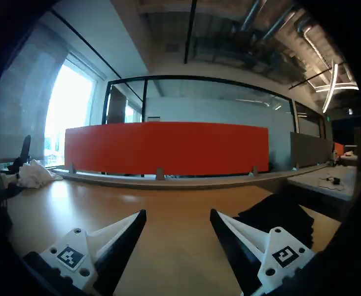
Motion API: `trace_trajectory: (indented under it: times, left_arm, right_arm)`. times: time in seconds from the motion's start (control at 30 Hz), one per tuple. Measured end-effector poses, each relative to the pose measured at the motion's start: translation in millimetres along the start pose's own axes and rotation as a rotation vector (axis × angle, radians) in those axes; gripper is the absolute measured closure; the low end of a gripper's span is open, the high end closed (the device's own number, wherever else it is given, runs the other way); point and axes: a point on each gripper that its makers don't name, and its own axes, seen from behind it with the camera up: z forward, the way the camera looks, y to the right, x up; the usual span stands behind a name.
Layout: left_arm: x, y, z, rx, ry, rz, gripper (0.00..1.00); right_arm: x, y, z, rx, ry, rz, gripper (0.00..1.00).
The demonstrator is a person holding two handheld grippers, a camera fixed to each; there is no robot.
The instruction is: Fold towel
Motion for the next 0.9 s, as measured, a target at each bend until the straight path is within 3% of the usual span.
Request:
trace_trajectory:
  times: [0.9]
  left_arm:
    - [-0.4,0.0,0.2,0.000,0.000,0.000,0.02]
  right_arm:
    - [3.1,-4.4,-2.9,0.018,0.001,0.008,0.00]
